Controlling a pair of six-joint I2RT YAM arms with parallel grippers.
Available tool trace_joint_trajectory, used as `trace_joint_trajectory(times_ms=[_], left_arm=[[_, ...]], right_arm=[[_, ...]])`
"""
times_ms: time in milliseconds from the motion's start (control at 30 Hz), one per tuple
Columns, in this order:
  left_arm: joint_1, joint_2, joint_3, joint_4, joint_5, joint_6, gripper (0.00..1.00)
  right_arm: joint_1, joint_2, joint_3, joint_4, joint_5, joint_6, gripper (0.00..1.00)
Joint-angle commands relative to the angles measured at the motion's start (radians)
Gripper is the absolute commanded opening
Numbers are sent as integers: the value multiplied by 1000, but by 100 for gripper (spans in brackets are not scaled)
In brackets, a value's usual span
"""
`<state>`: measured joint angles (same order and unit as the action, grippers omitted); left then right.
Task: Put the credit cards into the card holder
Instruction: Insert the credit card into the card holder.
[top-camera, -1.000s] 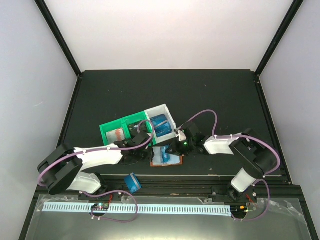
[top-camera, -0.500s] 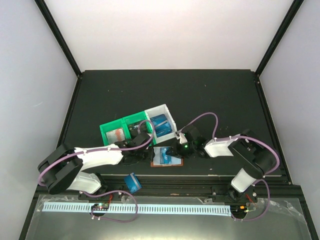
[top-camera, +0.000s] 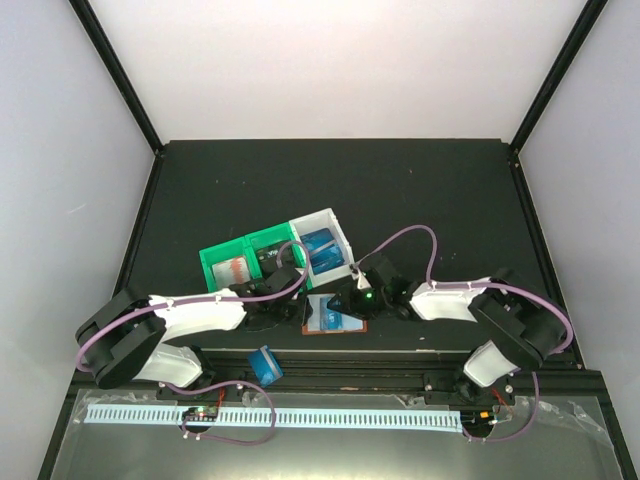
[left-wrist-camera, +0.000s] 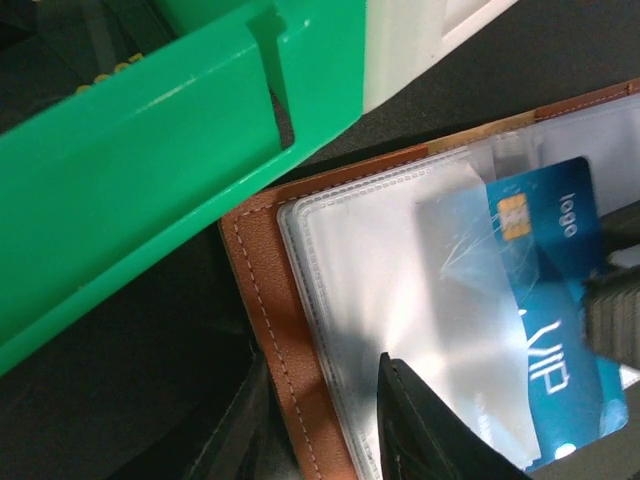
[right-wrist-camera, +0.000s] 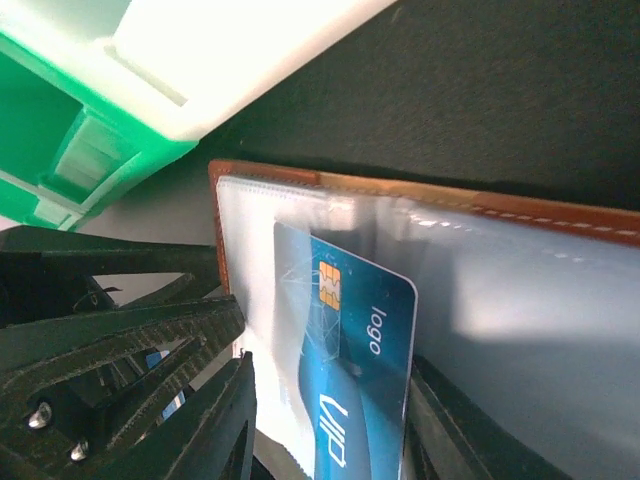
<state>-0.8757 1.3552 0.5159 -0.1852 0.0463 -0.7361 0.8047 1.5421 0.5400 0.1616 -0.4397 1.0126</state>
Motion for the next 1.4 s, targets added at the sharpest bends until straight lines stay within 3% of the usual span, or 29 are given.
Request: trace_joint_trajectory(times_ms=[0, 300, 600, 900, 1133, 1367], left_arm=[[-6, 9, -23, 4, 44, 1, 34], [-6, -5, -30, 3, 48, -1, 37], [-6, -46, -30, -14, 44, -1, 42], [-6, -64, -34, -19, 88, -6, 44], [-6, -60, -52, -5, 130, -19, 40], [-6, -33, -62, 42, 179, -23, 33]], right_arm=[[38, 39, 36, -18, 33, 28, 42], [68, 44, 64, -13, 61, 35, 43], [85, -70, 70, -204, 210, -16, 49], [139, -84, 103, -358, 264, -66, 46], [181, -34, 109, -302, 215, -26, 36], [195, 1, 142, -220, 180, -12, 33]])
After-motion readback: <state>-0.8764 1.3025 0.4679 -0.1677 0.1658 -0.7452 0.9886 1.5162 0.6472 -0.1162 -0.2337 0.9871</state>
